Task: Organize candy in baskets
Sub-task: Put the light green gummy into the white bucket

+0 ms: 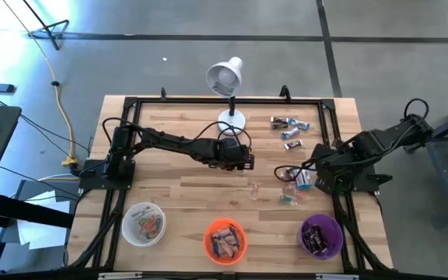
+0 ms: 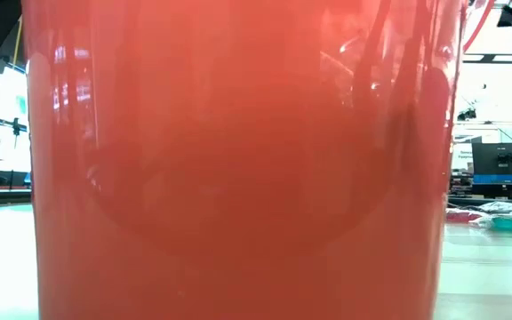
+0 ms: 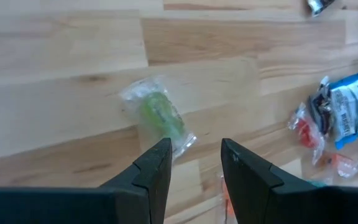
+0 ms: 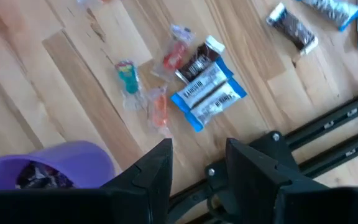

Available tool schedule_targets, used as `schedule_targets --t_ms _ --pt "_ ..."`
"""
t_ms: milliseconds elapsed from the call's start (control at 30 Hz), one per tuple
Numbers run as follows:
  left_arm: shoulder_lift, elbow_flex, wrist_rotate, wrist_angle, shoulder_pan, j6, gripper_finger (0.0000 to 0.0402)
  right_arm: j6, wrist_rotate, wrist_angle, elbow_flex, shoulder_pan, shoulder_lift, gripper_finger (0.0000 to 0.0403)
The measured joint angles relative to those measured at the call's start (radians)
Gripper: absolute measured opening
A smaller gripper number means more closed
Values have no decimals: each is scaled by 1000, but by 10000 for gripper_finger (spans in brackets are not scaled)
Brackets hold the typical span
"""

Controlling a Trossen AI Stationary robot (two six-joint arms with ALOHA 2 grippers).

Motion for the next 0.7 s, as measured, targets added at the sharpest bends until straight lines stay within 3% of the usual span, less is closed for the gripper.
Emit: schedule_targets --t_ms 367,700 --pt "59 1 28 23 -1 -99 126 15 -52 1 -141 0 -168 144" --pt "92 32 38 11 15 -126 126 -11 -71 0 -183 0 -220 144"
